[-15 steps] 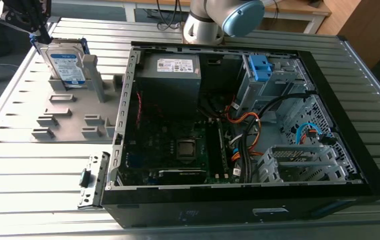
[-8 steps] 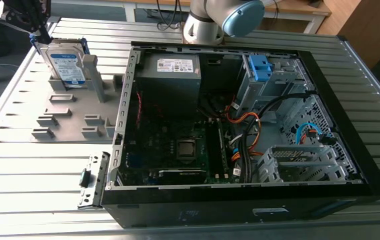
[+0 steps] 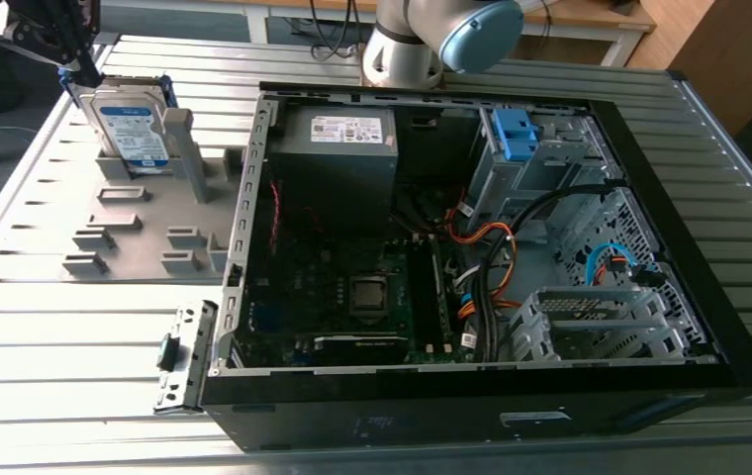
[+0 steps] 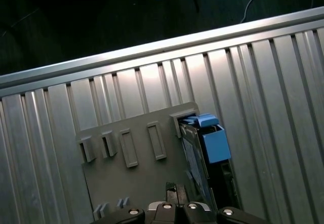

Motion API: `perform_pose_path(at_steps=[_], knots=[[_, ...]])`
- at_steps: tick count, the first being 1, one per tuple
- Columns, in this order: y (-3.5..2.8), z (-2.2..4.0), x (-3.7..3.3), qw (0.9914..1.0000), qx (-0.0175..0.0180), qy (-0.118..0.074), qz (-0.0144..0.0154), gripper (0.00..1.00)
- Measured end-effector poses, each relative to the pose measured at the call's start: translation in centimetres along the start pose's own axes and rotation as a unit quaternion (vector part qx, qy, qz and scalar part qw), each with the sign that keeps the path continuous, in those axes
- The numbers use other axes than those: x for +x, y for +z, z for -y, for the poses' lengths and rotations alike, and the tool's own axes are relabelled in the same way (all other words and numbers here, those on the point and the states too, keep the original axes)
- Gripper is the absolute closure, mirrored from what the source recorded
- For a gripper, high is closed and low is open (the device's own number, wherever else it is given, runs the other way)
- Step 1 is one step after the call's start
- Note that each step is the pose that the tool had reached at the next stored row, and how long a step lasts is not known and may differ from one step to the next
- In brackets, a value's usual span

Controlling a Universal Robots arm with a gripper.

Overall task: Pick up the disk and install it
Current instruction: 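Pick up the disk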

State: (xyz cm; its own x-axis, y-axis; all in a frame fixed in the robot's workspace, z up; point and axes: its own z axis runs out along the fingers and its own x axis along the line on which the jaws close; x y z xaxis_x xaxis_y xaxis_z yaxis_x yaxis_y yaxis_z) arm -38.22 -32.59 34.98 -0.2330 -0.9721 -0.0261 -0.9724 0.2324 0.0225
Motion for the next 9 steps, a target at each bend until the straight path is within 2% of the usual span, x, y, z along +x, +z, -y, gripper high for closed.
perform_pose_path(at_steps=[9], knots=[[0.0, 0.0, 0.0, 0.99997, -0.0002, -0.008, -0.0002, 0.89]])
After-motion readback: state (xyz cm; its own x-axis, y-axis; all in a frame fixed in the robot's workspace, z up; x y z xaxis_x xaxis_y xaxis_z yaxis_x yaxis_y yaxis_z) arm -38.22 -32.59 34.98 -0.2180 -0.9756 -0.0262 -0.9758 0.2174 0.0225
